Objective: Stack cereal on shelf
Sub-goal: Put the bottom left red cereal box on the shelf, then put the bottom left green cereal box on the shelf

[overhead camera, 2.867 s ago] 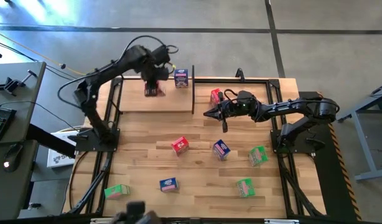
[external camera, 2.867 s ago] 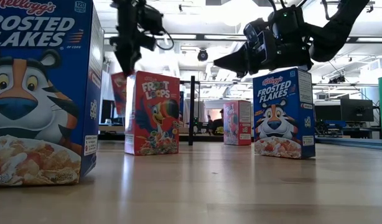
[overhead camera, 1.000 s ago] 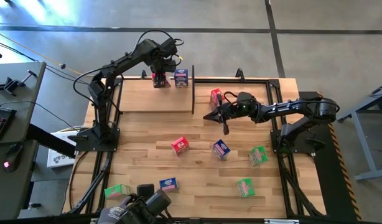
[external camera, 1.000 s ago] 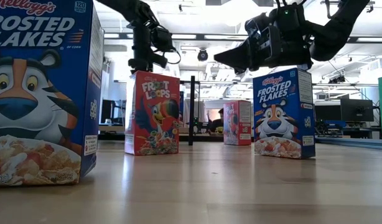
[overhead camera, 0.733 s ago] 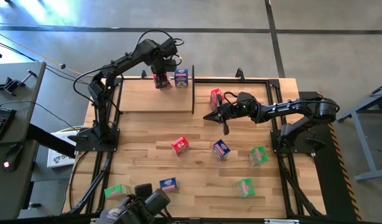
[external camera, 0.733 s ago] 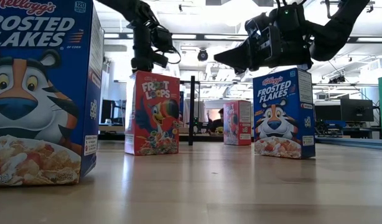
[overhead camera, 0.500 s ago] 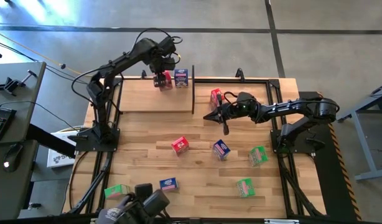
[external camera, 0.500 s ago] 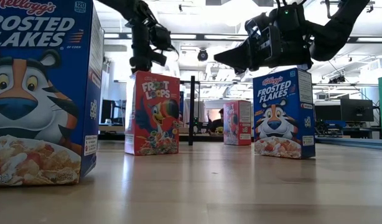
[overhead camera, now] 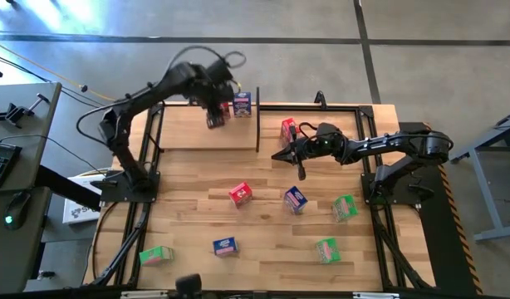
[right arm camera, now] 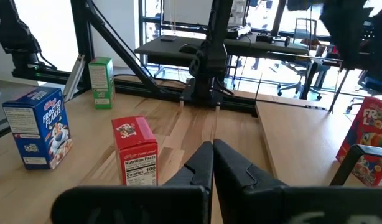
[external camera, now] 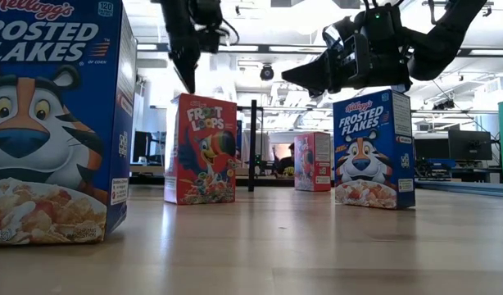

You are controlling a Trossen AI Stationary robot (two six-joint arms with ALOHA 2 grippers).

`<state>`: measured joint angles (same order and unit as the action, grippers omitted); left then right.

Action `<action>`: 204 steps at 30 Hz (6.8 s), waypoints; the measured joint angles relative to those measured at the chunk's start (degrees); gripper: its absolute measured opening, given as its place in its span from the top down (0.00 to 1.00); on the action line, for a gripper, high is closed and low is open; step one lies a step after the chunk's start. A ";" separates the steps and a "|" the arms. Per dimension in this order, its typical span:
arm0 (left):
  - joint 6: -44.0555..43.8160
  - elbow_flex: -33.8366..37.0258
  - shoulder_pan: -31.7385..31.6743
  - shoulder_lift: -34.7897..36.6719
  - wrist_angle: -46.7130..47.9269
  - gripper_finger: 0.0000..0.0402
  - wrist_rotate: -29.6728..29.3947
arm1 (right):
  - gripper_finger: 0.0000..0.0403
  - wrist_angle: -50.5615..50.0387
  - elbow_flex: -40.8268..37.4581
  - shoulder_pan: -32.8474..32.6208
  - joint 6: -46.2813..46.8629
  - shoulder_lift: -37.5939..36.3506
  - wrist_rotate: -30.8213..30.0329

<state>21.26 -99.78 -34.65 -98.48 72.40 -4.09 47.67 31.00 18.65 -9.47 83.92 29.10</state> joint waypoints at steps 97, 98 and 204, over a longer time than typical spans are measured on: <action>-56.12 38.91 41.68 29.90 -18.92 0.87 2.89 | 1.00 -2.24 0.00 -0.07 0.51 0.00 -2.47; -58.66 36.61 43.34 28.53 -14.70 0.84 4.11 | 1.00 -2.24 0.00 -0.07 0.50 0.00 -2.47; -108.94 25.87 86.19 4.08 2.01 0.49 22.27 | 1.00 -0.58 0.00 -1.86 0.19 0.01 -1.87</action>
<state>-87.68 -73.91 51.54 -94.41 74.41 18.18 47.09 31.00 16.80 -9.28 83.93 27.23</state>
